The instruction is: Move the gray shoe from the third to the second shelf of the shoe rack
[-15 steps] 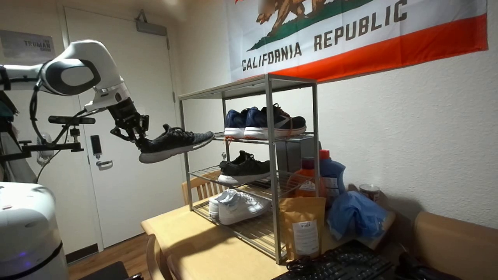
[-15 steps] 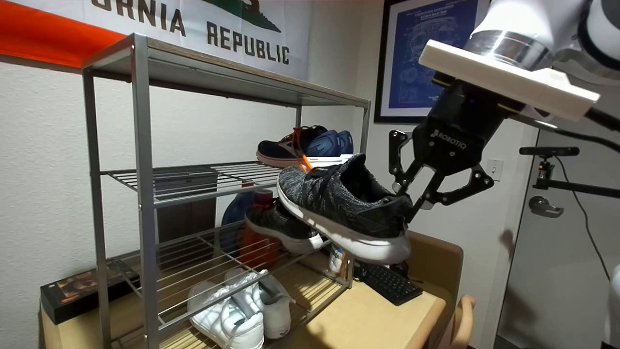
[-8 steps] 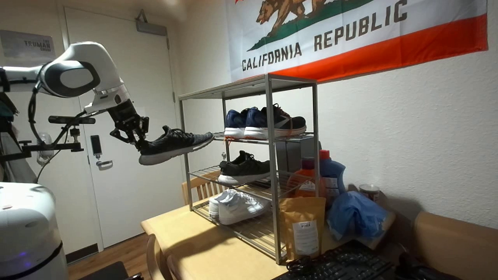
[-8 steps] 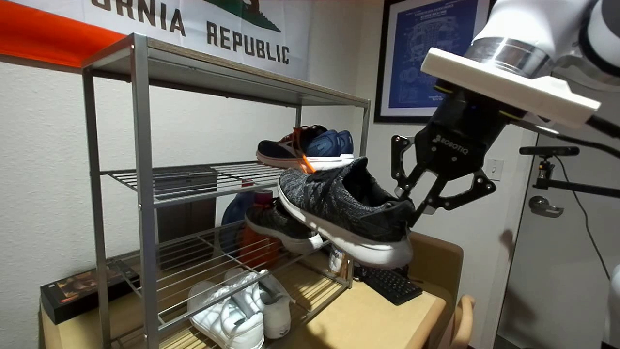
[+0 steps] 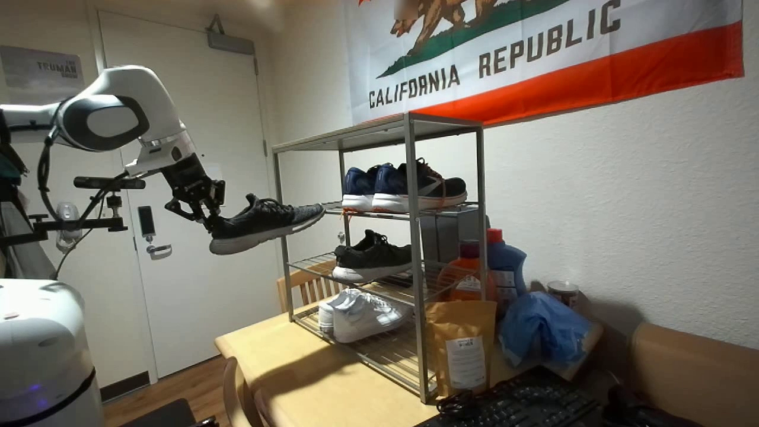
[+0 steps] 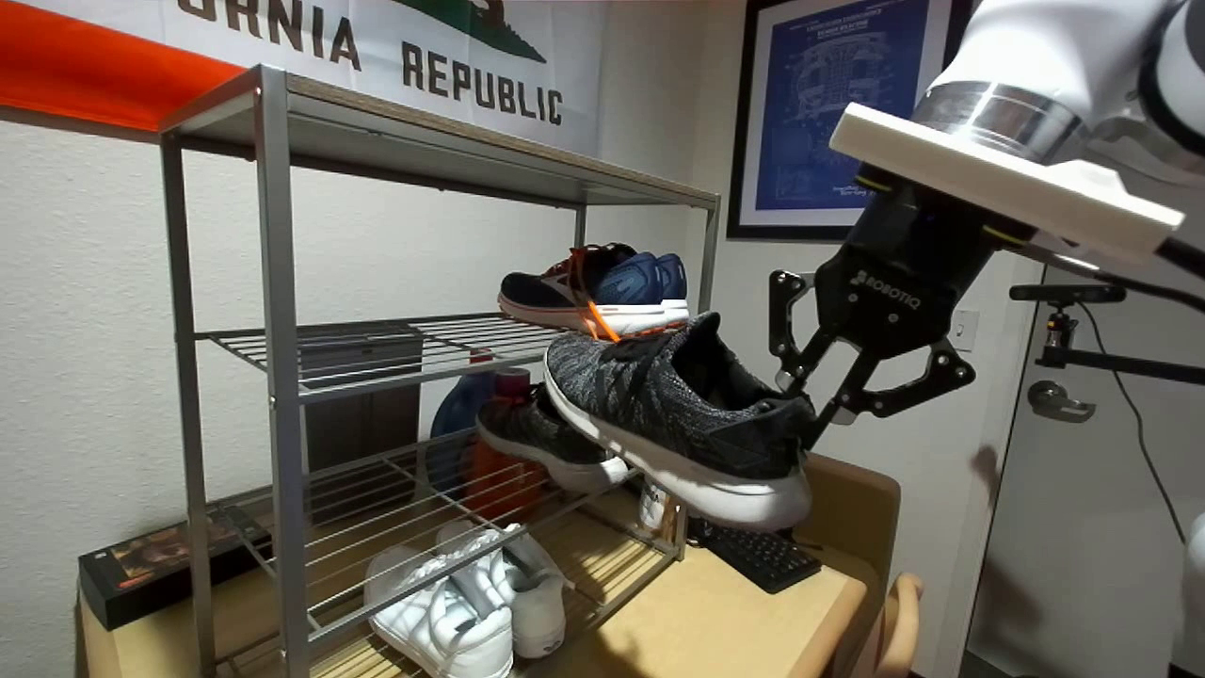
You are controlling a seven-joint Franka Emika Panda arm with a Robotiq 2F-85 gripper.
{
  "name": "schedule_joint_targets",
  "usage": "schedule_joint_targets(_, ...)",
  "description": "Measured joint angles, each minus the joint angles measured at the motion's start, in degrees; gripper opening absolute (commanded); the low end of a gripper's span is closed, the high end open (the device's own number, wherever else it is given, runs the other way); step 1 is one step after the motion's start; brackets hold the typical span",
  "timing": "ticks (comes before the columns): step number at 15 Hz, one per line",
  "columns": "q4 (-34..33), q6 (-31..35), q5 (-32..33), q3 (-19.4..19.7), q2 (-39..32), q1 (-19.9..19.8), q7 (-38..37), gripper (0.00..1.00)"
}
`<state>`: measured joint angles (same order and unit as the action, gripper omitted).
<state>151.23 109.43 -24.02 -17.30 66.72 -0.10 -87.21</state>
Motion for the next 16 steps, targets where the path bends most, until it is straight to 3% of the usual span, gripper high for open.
schedule_joint_targets(7, 1.26, -0.27, -0.05, 0.83, 0.72, -0.18, 0.00, 0.06)
schedule_joint_targets(12, 1.30, 0.01, -0.01, 3.63, 0.72, -1.46, 0.01, 0.06)
schedule_joint_targets(16, 1.97, 3.35, -0.08, 5.10, 0.49, -1.92, 0.24, 0.06)
